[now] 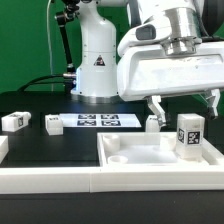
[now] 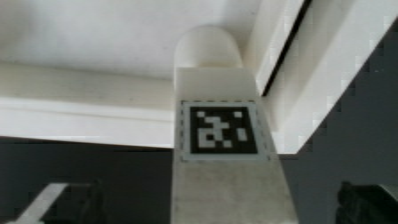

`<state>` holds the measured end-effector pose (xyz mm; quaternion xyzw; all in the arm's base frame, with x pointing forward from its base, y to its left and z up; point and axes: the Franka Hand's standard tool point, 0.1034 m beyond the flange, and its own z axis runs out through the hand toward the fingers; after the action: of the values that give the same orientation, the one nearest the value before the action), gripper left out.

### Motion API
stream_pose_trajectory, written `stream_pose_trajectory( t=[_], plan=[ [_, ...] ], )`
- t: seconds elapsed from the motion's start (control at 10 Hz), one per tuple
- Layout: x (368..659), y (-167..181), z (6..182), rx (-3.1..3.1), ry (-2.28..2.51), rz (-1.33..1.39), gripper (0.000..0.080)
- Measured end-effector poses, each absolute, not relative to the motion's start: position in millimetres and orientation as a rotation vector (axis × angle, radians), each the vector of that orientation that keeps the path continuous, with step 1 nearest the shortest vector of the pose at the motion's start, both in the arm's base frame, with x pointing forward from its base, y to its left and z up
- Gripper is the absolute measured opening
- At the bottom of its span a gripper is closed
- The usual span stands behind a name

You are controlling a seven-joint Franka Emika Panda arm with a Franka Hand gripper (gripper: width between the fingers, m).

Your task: Assemble square table

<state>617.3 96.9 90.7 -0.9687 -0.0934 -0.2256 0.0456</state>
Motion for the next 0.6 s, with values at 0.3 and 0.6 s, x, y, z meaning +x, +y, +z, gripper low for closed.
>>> stream_pose_trajectory(
  t=[0.3,0.6],
  plan=[
    [617.1,98.5,101.0,-2.959,-0.294,-0.647,0.0649],
    [609.1,104.0,94.6,-2.965,-0.292,-0.468,0.0649]
  ],
)
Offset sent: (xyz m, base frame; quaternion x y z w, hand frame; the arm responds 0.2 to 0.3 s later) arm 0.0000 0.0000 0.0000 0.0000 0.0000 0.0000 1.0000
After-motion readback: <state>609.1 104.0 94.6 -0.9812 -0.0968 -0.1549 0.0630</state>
